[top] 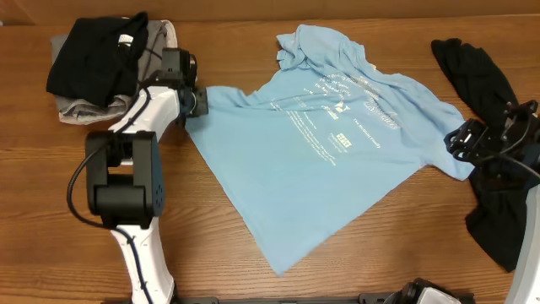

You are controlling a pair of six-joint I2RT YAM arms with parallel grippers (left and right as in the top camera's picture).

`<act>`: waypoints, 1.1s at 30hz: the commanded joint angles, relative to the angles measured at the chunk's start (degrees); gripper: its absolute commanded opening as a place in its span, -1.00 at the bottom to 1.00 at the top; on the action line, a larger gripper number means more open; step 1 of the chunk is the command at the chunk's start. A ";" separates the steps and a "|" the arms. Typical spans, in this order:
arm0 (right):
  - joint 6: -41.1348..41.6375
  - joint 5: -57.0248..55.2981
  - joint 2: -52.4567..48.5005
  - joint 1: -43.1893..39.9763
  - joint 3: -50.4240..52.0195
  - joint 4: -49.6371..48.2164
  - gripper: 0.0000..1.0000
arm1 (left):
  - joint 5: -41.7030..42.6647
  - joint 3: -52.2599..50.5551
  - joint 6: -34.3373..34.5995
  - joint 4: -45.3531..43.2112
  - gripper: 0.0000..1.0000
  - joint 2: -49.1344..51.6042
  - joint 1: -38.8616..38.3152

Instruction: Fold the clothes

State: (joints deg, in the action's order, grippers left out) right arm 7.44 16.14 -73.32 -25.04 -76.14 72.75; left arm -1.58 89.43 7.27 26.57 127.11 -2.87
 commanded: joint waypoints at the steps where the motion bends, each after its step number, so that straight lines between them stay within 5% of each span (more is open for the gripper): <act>1: -0.17 0.48 -0.42 0.28 0.07 -0.70 0.80 | -2.51 1.49 -2.03 -0.85 -0.92 10.64 0.63; 15: -0.15 0.46 -2.93 0.28 0.07 -2.95 0.79 | -7.10 18.27 -4.94 4.87 -0.87 17.86 4.02; 18: -0.15 0.44 -3.91 0.28 0.07 -3.58 0.79 | -6.23 21.46 -4.94 13.66 -0.56 17.84 4.46; 20: -0.17 0.22 -4.28 0.28 0.07 -4.28 0.79 | -5.42 24.17 -4.92 20.02 -0.09 17.84 4.44; 25: -0.17 0.02 -4.28 0.28 0.07 -6.23 0.80 | 1.20 34.58 -4.94 34.80 0.56 17.84 4.22; 33: -0.44 -3.65 -4.26 0.28 -0.81 -4.24 1.00 | 7.58 58.93 -4.96 54.07 1.00 17.31 1.81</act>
State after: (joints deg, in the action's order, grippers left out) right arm 7.53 14.87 -77.76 -25.02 -76.09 67.99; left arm 2.79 139.09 2.79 78.41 145.62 0.45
